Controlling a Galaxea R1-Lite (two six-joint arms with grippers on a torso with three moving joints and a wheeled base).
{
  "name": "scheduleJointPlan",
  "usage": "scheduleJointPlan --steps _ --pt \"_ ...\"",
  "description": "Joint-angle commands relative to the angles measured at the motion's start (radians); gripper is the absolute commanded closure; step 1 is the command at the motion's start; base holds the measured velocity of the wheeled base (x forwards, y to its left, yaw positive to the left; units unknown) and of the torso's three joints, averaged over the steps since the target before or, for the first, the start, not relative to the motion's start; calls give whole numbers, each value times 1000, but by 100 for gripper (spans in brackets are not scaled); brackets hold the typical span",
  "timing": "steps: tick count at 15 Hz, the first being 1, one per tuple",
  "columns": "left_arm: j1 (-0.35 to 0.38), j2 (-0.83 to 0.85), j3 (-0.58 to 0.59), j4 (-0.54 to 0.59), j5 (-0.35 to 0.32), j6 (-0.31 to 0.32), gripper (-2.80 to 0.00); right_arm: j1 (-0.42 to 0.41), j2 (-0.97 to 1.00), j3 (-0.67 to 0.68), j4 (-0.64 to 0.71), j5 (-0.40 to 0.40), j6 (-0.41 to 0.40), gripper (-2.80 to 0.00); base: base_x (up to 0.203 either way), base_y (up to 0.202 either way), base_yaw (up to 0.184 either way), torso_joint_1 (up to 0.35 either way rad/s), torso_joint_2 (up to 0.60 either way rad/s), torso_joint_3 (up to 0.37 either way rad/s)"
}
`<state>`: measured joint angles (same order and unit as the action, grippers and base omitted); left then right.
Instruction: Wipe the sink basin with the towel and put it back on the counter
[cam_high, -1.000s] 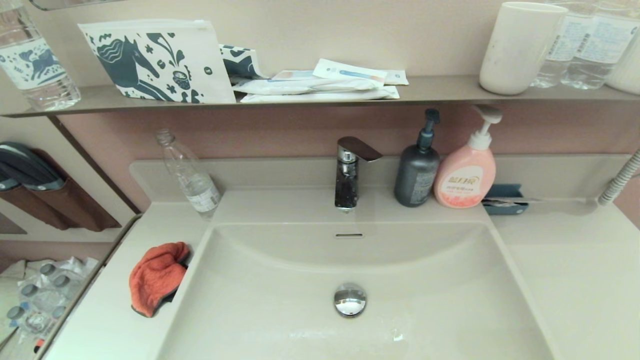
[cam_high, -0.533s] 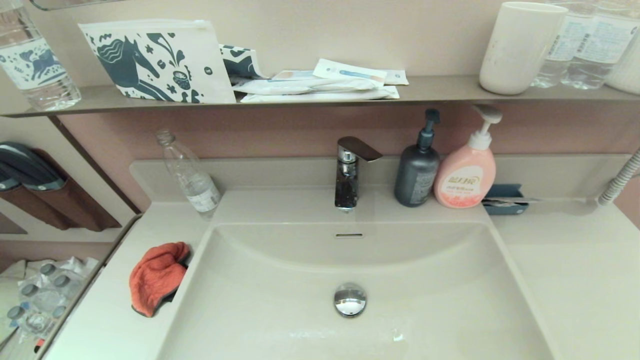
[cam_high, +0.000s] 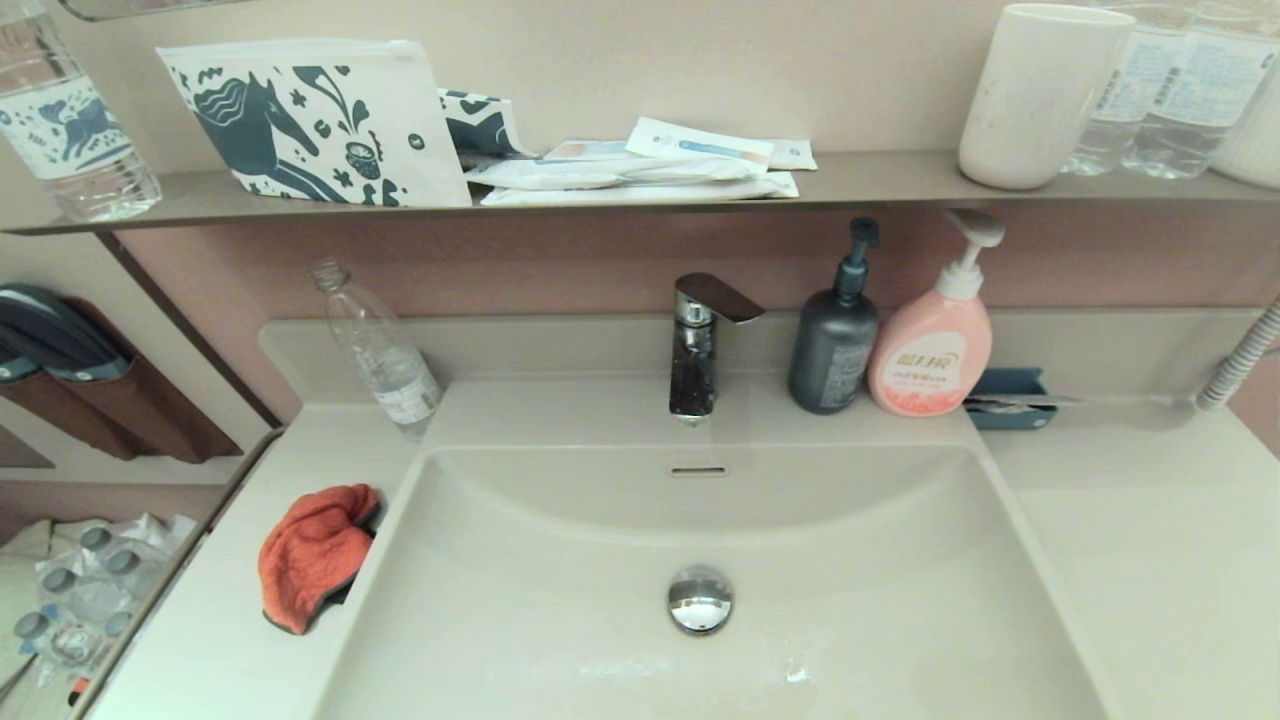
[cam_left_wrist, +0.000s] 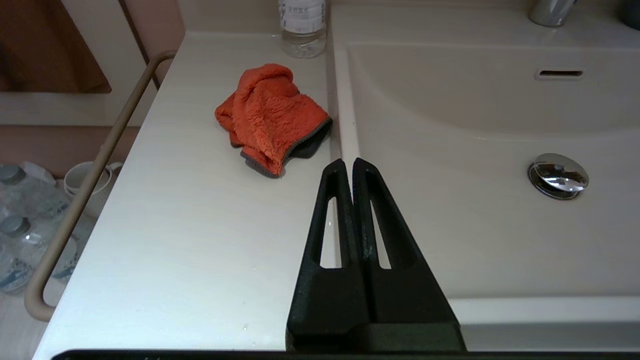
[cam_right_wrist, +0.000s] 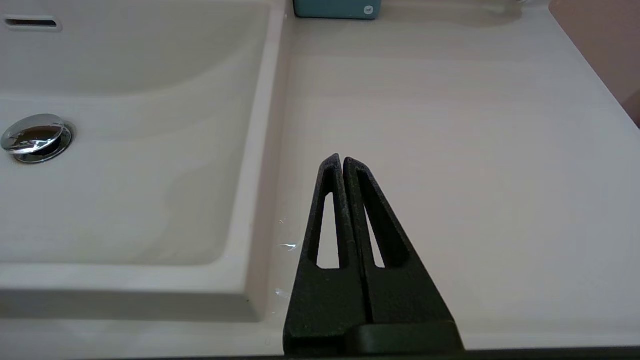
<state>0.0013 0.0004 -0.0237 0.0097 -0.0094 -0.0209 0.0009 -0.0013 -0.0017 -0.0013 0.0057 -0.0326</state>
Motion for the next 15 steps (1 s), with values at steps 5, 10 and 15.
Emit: scheduleJointPlan --steps 5,10,15 --pt "0 0 13 -28 -21 35 0 1 1 0 0 0 0 0 0 0 0 0 0 0" --pt "0 0 24 -7 -23 68 0 1 1 0 0 0 -1 0 0 0 0 0 0 0" --pt "0 1 24 -8 -31 72 0 1 1 0 0 0 0 0 0 0 0 0 0 0"
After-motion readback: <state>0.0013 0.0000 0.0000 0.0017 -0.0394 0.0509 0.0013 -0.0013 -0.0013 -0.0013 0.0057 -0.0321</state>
